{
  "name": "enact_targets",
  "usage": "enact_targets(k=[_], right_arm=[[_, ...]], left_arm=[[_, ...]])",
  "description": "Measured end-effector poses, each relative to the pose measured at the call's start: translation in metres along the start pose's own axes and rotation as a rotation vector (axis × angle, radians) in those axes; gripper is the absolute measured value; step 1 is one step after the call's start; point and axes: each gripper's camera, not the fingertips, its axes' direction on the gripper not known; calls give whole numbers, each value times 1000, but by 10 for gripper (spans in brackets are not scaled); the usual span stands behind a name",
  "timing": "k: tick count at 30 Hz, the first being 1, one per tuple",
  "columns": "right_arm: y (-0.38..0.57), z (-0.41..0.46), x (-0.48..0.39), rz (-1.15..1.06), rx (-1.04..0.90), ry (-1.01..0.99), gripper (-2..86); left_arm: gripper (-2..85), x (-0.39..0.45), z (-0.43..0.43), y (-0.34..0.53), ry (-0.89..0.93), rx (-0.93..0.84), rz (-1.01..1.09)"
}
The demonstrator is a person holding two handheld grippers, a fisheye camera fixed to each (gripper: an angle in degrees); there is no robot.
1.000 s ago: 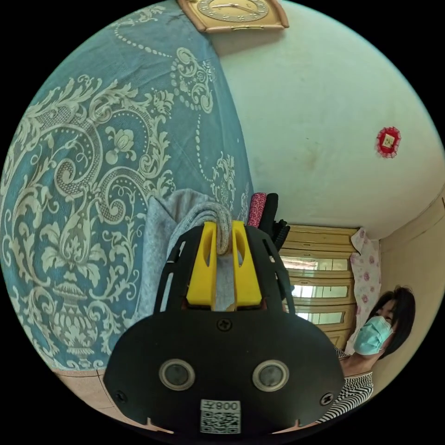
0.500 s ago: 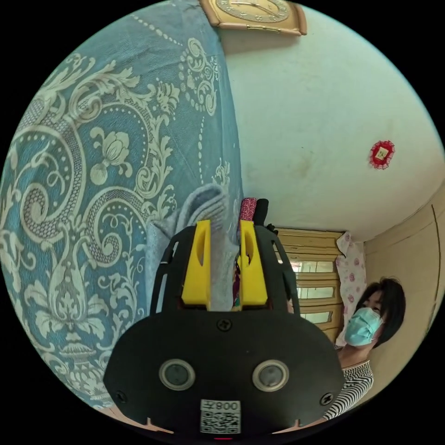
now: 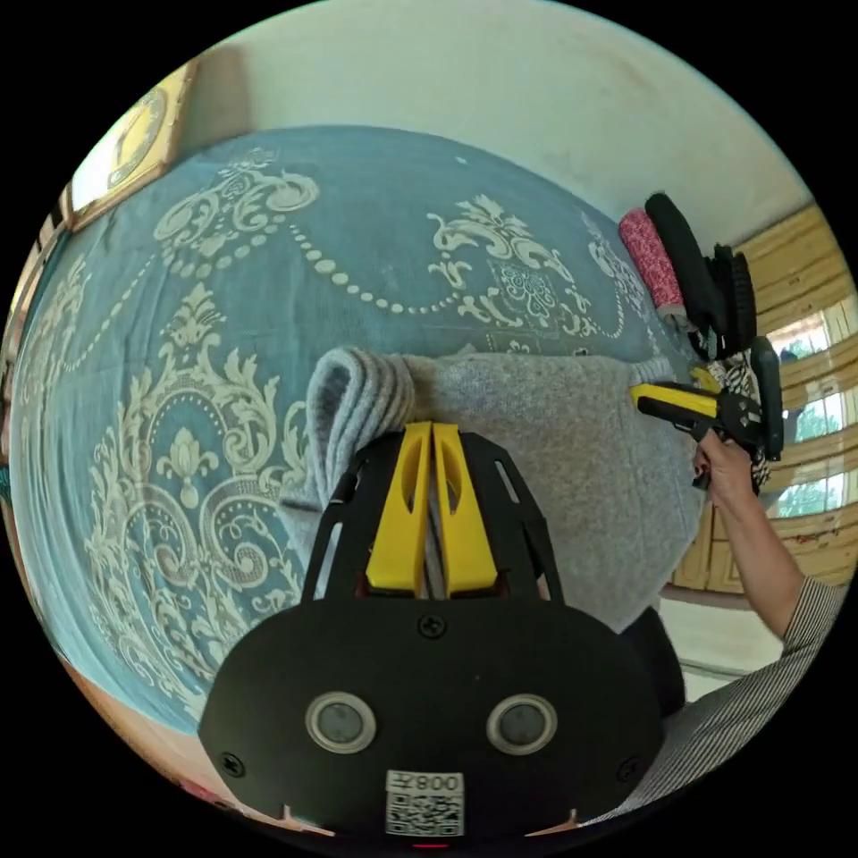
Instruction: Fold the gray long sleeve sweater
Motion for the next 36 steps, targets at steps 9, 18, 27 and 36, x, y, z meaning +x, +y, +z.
enact_targets(k=[9, 18, 27, 36], right_arm=[[43, -79, -8, 19, 143, 88, 1], [75, -112, 93, 244, 114, -154, 1], [161, -160, 82, 83, 92, -198, 1], [232, -246, 108, 63, 163, -266, 1]], left_arm=[[2, 44, -43, -7, 74, 121, 56], [2, 82, 0, -41, 56, -61, 111], [2, 55, -36, 40, -89, -55, 97], [2, 62, -95, 109, -21, -10, 115]])
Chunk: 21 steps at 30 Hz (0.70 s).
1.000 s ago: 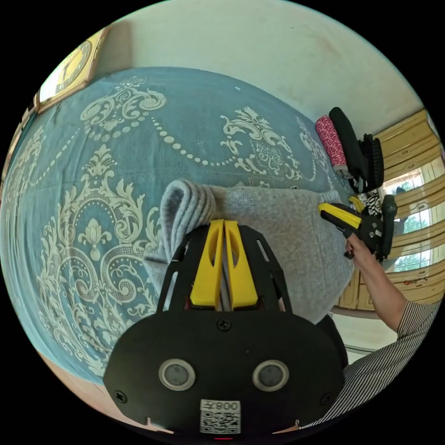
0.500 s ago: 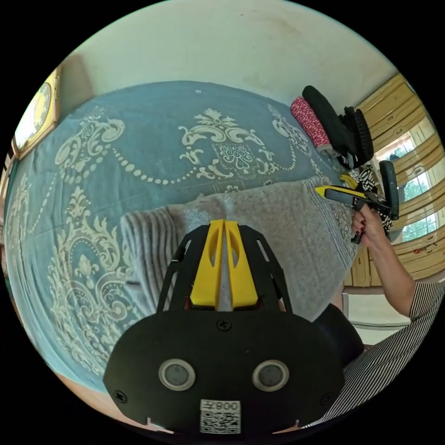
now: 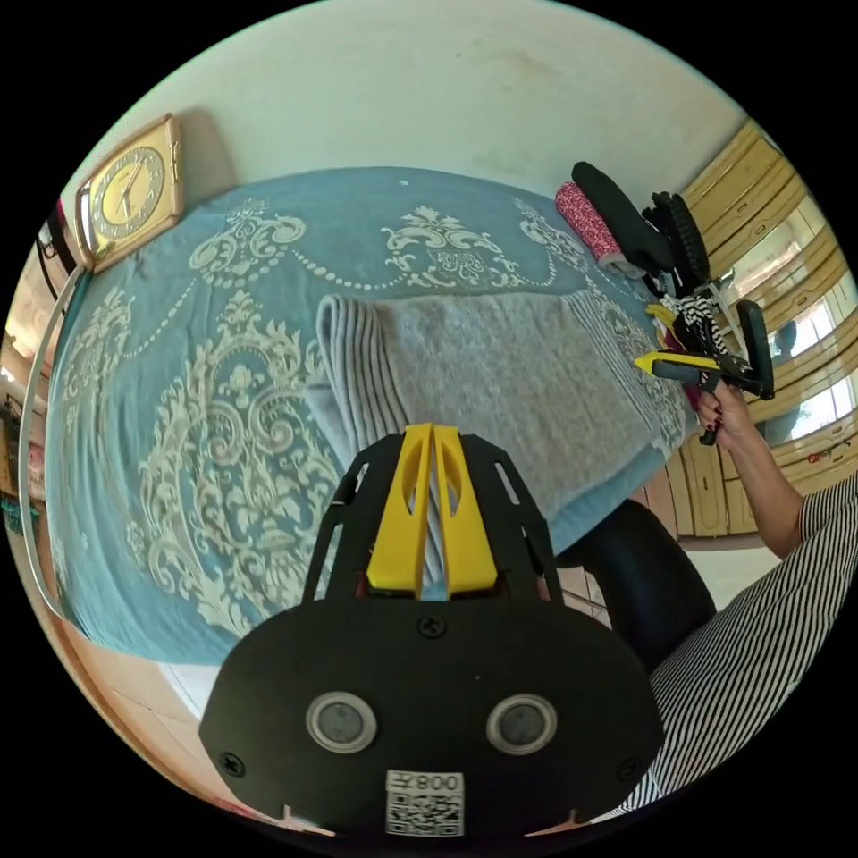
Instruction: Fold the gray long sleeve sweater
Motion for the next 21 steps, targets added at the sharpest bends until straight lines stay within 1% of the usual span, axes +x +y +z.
enact_targets(k=[1, 2, 3, 4, 5, 7, 8, 10, 12, 13, 14, 16, 17, 19, 21], right_arm=[[21, 0, 0, 13, -28, -5, 1], [40, 11, 4, 30, -82, 4, 1], [48, 20, 7, 37, -122, 16, 1], [59, 35, 14, 54, -161, 20, 1], [62, 30, 23, 90, -108, -18, 1], [52, 20, 33, 107, -158, -55, 1], [48, 4, 31, 94, -131, -43, 1], [45, -20, 25, 58, -96, 3, 1], [45, -32, 23, 45, -86, 36, 1], [43, -32, 25, 47, -86, 15, 1], [39, -24, 28, 52, -114, -8, 2], [30, -8, 29, 50, -183, -22, 3], [24, -9, 25, 44, -187, -5, 3], [17, -23, 12, -1, -150, 34, 5], [8, -35, 0, -37, -121, 16, 8]], left_arm=[[2, -1, 10, 17, -2, -41, -19], [2, -5, 29, 30, 2, -123, -45], [2, -7, 37, 35, 12, -140, -42], [3, -13, 37, 42, 33, -76, -65], [3, -21, 35, 41, 66, -92, -108], [3, -26, 25, 41, 74, -102, -114], [3, -23, 11, 47, 58, -52, -91], [3, -20, -1, 60, 57, -26, -66], [3, -23, 4, 76, 48, -53, -70], [4, -28, 17, 86, 50, -106, -85], [5, -36, 26, 94, 106, -122, -102], [7, -51, 16, 103, 167, -76, -177], [10, -56, 4, 109, 170, -31, -189], [16, -64, -15, 123, 149, 43, -200], [32, -79, -24, 139, 151, 73, -255]])
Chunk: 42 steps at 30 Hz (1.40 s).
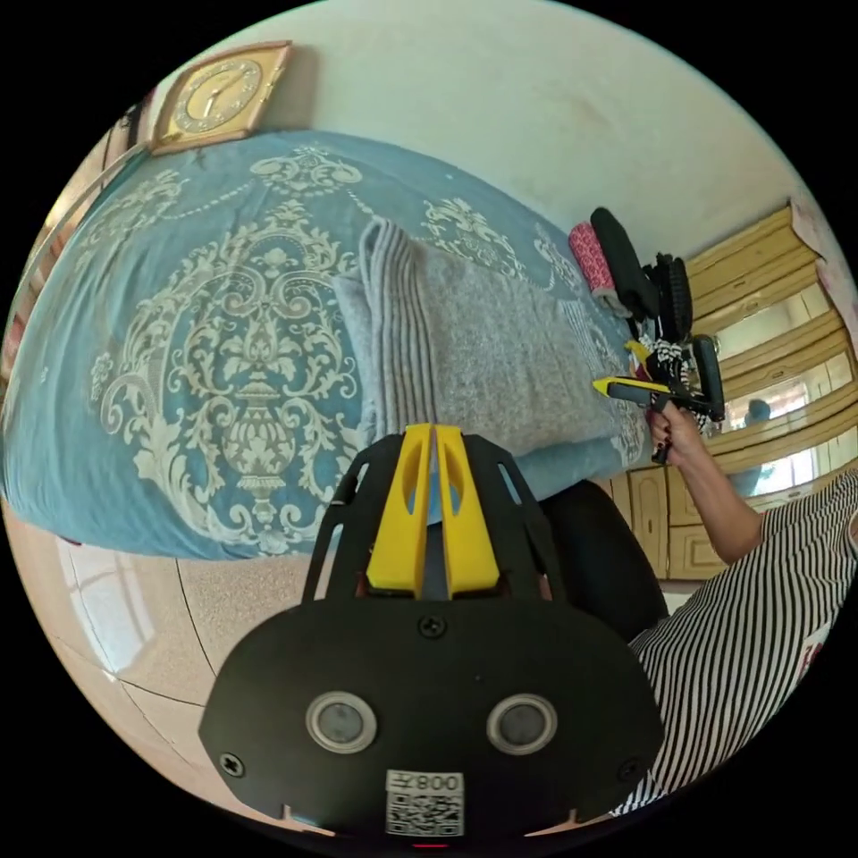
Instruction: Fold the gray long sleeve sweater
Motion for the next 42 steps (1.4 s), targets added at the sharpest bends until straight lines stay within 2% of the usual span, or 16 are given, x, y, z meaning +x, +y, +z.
enact_targets(k=[5, 8, 15, 22, 32, 38, 42], right_arm=[[-48, -21, -41, -84, 74, -106, 59], [-94, -13, -69, -139, 47, -260, 84], [-198, 15, -162, -225, -21, -271, 108], [-266, 80, -254, -279, -220, -79, 132], [-277, 114, -325, -343, -207, 236, 99], [-282, 132, -326, -396, -240, 293, 68], [-281, 136, -305, -370, -236, 211, 56]], left_arm=[[111, -63, 12, 29, 181, -23, -219], [119, -73, 26, 35, 227, -32, -251], [110, -78, 22, 42, 248, -26, -240], [87, -59, 13, 51, 234, 6, -205], [76, 24, -10, 37, 77, 12, 28], [73, 67, -18, 33, 3, 5, 94], [72, 86, -25, 33, 9, 17, 94]])
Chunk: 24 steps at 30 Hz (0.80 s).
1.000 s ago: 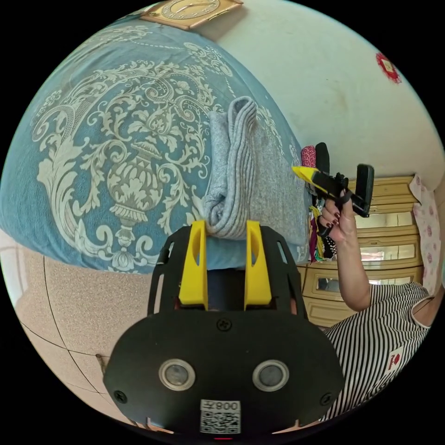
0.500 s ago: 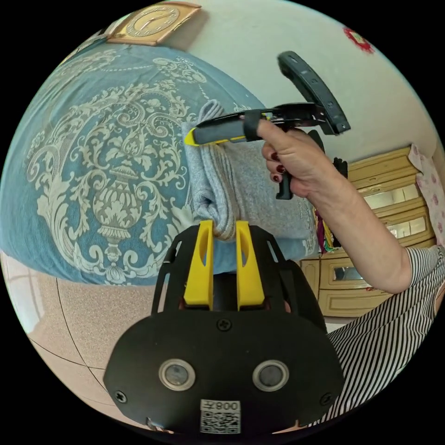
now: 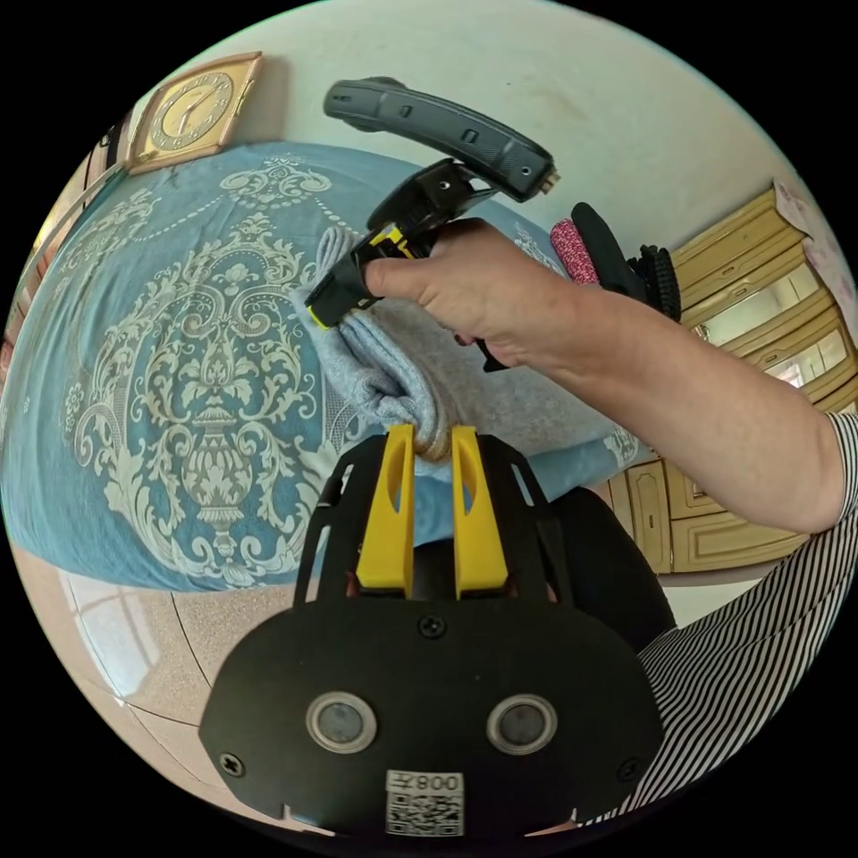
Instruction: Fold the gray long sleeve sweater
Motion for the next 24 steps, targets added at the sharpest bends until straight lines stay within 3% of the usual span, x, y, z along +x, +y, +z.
enact_targets(k=[11, 24], right_arm=[[124, -13, 159, 186, 291, -504, 34], [351, 61, 319, 412, 448, -610, 31]], left_arm=[[69, 119, -31, -37, 75, 55, 239], [64, 322, 38, -103, 219, -106, 554]])
